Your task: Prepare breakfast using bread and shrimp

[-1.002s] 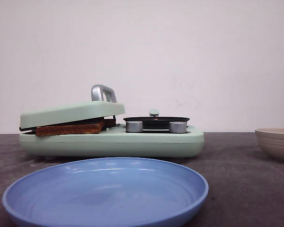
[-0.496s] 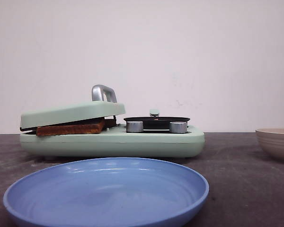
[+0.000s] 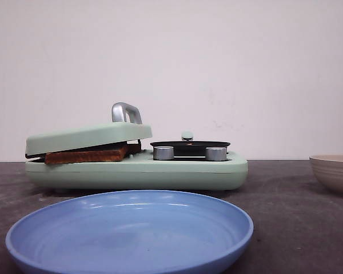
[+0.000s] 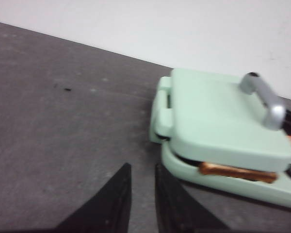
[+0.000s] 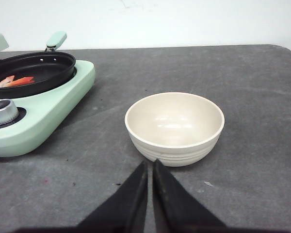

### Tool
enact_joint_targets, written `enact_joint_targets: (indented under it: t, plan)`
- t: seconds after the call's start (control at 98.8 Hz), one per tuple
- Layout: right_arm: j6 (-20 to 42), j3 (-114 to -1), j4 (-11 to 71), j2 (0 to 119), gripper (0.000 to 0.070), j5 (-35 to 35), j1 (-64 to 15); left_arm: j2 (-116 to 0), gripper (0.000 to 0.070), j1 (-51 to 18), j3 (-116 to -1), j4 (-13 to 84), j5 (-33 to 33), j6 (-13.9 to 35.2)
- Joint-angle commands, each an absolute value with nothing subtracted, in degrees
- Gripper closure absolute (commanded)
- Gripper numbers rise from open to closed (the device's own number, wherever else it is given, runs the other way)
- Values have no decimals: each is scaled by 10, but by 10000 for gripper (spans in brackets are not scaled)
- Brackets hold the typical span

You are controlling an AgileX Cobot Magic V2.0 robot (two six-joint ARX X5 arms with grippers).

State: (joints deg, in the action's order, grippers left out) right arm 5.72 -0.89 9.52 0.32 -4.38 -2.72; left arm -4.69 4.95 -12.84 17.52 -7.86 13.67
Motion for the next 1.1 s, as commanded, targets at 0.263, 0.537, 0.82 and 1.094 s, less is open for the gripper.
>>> enact_joint_targets:
  t: [0.263, 0.537, 0.82, 1.094]
  plan:
    - [51, -7, 88, 2, 691, -45, -29, -2, 695, 73, -39, 135, -79, 50]
    - [51, -7, 88, 2, 691, -45, -29, -2, 695, 74, -8, 110, -30, 13]
    - [51, -7, 88, 2, 691, -45, -29, -2, 695, 53, -8, 110, -27, -7]
    - [51, -7, 88, 2, 690, -45, -29, -2, 695, 38, -8, 107, -27, -7]
